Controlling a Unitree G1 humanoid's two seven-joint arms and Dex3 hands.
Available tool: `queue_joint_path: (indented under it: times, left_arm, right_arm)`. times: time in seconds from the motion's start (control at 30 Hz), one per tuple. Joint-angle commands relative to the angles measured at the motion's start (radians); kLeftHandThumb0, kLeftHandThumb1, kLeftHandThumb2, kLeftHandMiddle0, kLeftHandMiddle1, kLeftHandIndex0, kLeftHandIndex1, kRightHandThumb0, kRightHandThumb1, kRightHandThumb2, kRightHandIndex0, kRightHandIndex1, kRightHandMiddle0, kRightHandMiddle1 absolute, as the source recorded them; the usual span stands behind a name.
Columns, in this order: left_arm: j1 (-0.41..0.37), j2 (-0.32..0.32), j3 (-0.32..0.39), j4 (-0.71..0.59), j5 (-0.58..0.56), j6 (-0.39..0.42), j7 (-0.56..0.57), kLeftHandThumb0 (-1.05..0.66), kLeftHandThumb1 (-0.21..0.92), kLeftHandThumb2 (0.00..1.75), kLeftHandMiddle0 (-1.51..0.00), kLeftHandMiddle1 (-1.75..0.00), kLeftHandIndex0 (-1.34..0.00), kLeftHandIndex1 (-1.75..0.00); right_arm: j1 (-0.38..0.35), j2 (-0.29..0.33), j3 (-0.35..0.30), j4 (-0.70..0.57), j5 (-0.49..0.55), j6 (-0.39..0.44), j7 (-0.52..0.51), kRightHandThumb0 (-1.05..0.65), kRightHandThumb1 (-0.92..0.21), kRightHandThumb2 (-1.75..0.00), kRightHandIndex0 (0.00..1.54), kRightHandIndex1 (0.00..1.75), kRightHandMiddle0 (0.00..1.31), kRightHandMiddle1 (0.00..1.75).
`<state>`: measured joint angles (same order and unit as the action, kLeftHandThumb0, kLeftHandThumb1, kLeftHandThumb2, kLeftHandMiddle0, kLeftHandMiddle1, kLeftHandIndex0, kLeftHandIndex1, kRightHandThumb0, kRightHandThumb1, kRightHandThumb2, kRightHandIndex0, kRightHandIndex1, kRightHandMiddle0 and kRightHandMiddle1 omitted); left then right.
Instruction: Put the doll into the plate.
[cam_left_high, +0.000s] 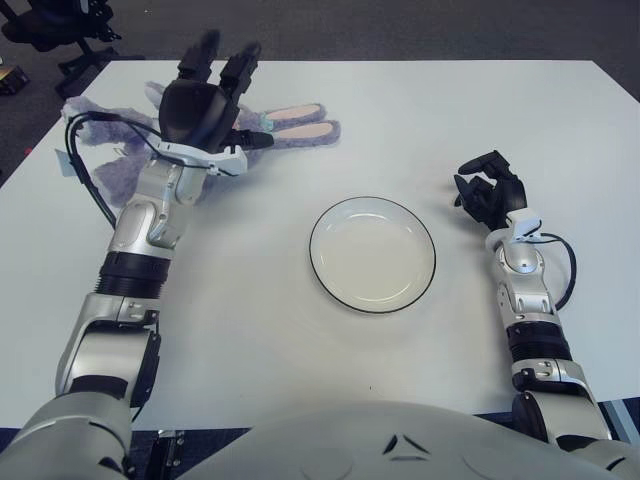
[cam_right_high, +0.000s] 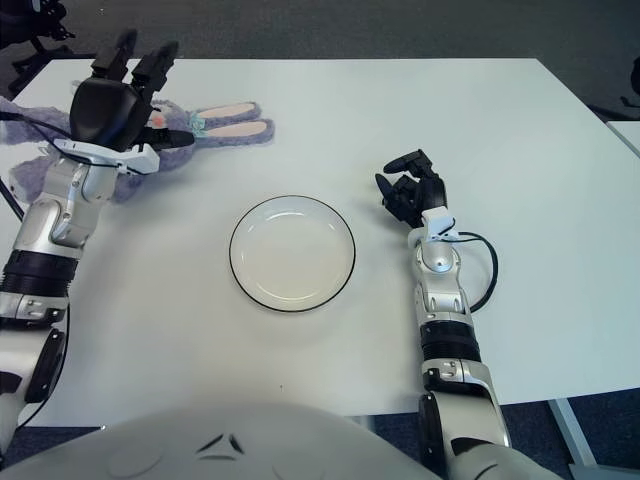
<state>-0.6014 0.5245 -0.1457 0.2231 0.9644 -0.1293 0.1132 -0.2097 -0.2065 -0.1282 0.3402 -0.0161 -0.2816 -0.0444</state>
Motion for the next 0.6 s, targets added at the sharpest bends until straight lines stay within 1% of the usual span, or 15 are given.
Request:
queue_joint_path:
  times: [0.0,0.1,0.2,0.33,0.47,0.57]
  left_arm:
    - [-0.060,-0.010,-0.040,0.046,0.009,0.054,-0.045,-0.76,0.83,0.00,0.00,0.00,-0.16,0.00]
    - [-0.094,-0.023,-0.065,0.073,0.015,0.098,-0.068,-0.75,0.82,0.00,0.00,0.00,-0.17,0.00]
    - [-0.120,-0.022,-0.088,0.100,0.018,0.121,-0.078,-0.73,0.81,0.00,0.00,0.00,-0.18,-0.01]
    - [-0.147,-0.004,-0.122,0.139,0.027,0.125,-0.083,-0.71,0.79,0.00,0.00,0.00,-0.18,-0.01]
    - [-0.172,0.009,-0.152,0.188,0.032,0.111,-0.068,-0.70,0.77,0.00,0.00,0.00,-0.19,-0.01]
    - [-0.191,0.016,-0.170,0.212,0.029,0.105,-0.082,-0.70,0.76,0.00,0.00,0.00,-0.19,-0.01]
  right_arm:
    - [0.047,0.021,0.009,0.046,-0.007,0.029,0.000,-0.35,-0.92,-0.32,0.80,1.54,0.41,1.52]
    - [0.046,0.022,0.009,0.050,-0.007,0.028,0.000,-0.35,-0.92,-0.32,0.80,1.54,0.41,1.53]
    - [0.046,0.022,0.009,0.050,-0.007,0.028,0.000,-0.35,-0.92,-0.32,0.80,1.53,0.41,1.53]
    - [0.044,0.021,0.010,0.054,-0.008,0.027,-0.002,-0.35,-0.92,-0.32,0.81,1.53,0.41,1.53]
    - [0.041,0.022,0.010,0.061,-0.010,0.023,-0.003,-0.35,-0.92,-0.32,0.81,1.53,0.41,1.53]
    - [0.039,0.022,0.011,0.065,-0.011,0.021,-0.005,-0.35,-0.92,-0.32,0.81,1.53,0.41,1.53]
